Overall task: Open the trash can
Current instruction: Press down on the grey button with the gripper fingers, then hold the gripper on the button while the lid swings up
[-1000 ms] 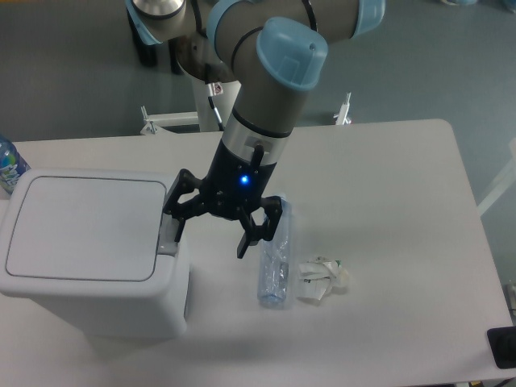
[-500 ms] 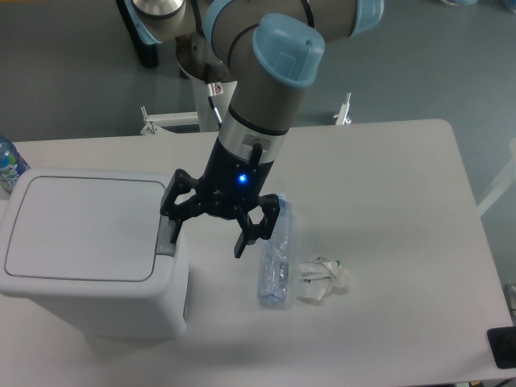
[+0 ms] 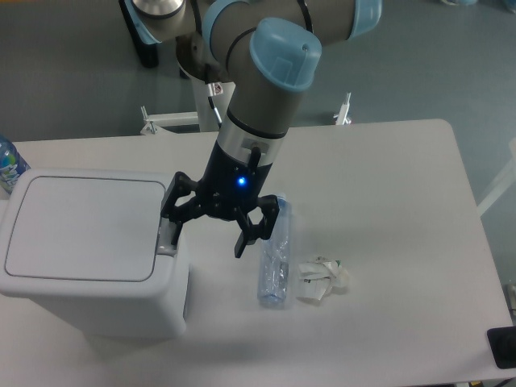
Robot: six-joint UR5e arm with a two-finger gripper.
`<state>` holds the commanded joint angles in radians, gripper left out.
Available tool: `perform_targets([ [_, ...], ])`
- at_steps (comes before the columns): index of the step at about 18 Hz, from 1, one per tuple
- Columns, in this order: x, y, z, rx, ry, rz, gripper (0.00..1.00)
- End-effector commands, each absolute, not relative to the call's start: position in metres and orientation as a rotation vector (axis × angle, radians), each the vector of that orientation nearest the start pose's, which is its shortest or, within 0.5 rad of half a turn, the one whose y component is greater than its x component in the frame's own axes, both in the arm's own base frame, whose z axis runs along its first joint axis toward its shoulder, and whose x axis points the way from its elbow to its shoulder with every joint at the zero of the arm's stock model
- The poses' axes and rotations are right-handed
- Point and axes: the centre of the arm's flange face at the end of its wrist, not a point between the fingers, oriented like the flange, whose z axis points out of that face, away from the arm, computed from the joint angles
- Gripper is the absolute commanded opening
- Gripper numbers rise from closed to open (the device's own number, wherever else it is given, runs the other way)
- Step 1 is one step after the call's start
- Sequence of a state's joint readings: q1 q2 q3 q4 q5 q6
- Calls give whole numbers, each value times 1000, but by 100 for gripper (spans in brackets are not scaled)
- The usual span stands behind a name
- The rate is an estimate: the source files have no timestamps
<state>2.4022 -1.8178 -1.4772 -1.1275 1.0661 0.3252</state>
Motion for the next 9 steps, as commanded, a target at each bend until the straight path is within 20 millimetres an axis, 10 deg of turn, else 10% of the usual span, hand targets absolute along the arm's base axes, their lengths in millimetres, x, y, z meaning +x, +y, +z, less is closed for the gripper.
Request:
perform_targets([
  [9,-332,547,488,-2505,-580,-326,100],
])
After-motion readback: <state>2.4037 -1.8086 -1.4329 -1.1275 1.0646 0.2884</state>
